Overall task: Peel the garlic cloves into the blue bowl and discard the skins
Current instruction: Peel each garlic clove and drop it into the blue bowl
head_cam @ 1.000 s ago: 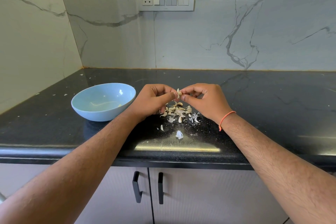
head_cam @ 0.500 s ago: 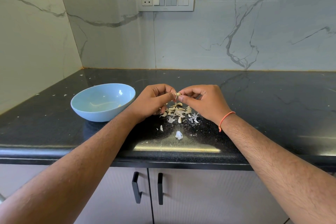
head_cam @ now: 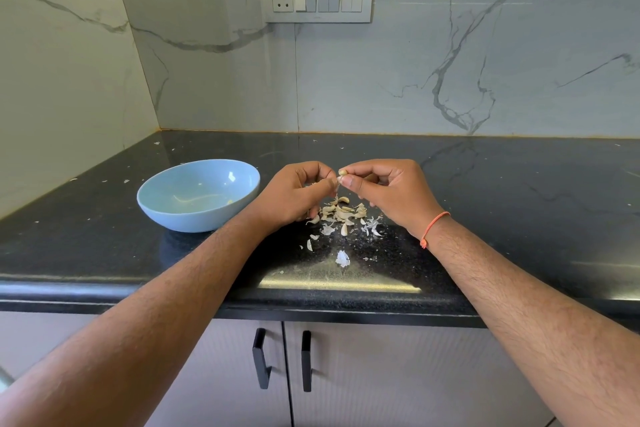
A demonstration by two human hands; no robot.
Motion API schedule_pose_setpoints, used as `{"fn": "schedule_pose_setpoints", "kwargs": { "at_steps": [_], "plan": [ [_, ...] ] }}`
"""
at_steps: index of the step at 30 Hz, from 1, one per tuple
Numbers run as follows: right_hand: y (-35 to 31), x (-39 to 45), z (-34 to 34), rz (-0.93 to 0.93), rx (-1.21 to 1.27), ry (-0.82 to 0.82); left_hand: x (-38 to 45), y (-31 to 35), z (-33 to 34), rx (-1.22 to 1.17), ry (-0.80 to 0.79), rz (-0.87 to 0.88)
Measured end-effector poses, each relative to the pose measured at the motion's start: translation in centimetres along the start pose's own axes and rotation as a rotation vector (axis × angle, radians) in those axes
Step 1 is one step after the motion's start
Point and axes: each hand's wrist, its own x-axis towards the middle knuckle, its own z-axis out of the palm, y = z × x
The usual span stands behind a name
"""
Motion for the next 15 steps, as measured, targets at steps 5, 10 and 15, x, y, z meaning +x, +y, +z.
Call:
{"fn": "schedule_pose_setpoints", "kwargs": {
  "at_steps": [5,10,15],
  "plan": [
    [-0.05,-0.03,-0.1,0.037,0.089,0.015,0.01,-0.04,-0.08,0.017,0.004,-0.006],
    [-0.15,0.27,-0.39,0.125,0.308,0.06,0.07,-0.34,0.12,0.099,0.025,0.009],
    [-0.06,0.23,-0.37,0.241,0.303,-0.059,-0.04,-0.56,0.27,0.14,0.098,0.059]
  ]
}}
